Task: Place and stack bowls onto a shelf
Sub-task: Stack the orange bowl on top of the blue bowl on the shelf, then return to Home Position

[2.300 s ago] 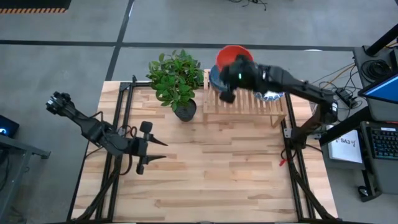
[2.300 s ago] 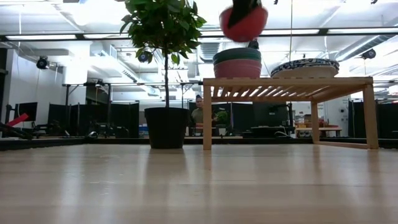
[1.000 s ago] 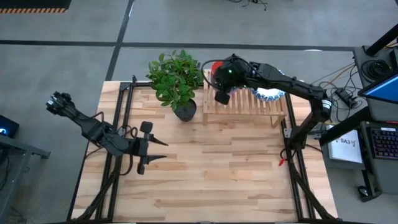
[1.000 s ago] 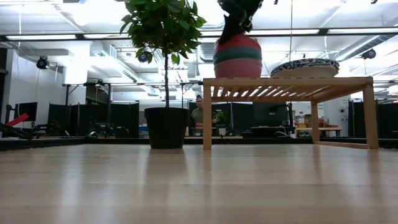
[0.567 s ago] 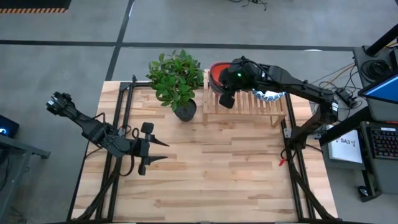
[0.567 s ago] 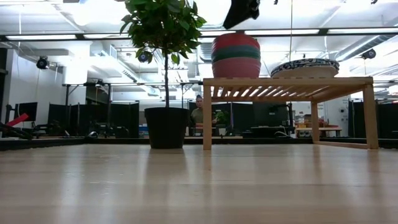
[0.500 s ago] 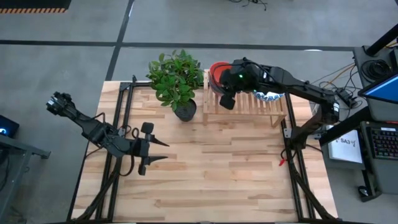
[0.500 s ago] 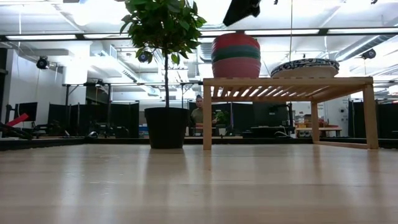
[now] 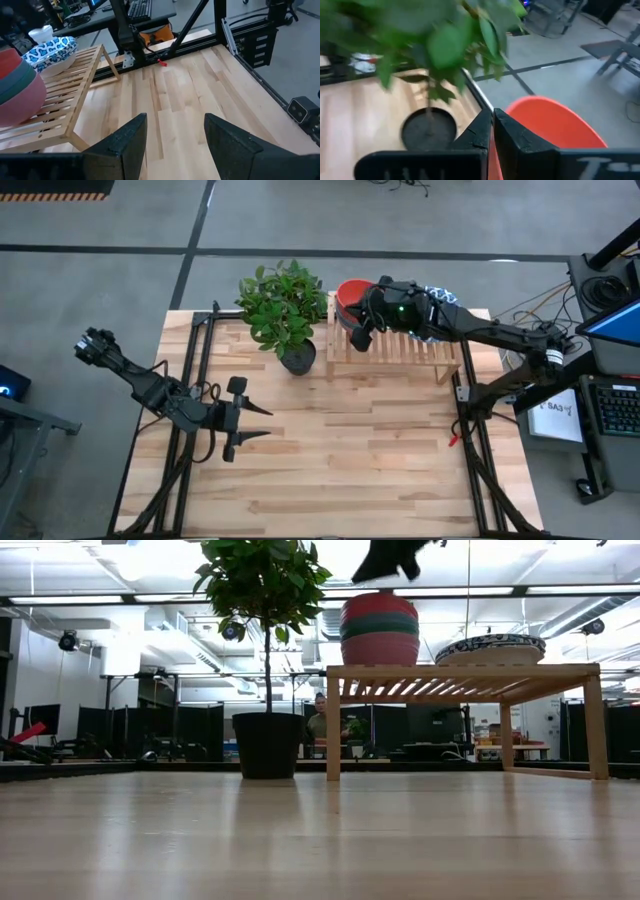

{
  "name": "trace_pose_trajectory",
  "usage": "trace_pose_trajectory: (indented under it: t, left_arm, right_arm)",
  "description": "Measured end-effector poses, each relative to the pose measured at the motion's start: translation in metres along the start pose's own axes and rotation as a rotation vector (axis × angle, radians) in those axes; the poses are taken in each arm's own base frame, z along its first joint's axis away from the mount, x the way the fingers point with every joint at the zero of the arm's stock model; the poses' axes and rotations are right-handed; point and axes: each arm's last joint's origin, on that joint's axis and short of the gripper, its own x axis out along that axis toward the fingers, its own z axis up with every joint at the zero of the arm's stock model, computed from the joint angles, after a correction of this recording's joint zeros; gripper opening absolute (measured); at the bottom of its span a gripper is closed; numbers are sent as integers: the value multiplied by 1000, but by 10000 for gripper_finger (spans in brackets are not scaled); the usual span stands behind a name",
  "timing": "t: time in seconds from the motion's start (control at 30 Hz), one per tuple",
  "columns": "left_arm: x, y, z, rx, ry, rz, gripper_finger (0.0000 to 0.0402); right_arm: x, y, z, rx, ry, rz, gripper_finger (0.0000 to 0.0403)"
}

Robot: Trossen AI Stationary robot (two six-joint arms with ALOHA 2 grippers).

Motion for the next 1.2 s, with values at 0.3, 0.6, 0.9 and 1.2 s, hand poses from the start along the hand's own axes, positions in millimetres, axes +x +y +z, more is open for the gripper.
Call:
trace_pose_trajectory:
  t: [0.3,0.6,0.9,1.2]
  left_arm:
    - [0,0,0,-2,-3,7,181]
    - [0,1,0,-2,-2,47,181]
    - [0,1,1,-8,-12,49,181]
    - [0,1,1,-8,-12,49,181]
  right_arm:
    - [10,-1,-33,43,-19,-16,9]
    - [0,-11,-10,41,-106,-43,9]
    - [40,-11,-25,22,-16,-49,8]
    - [34,-12,-17,53,-45,-51,8]
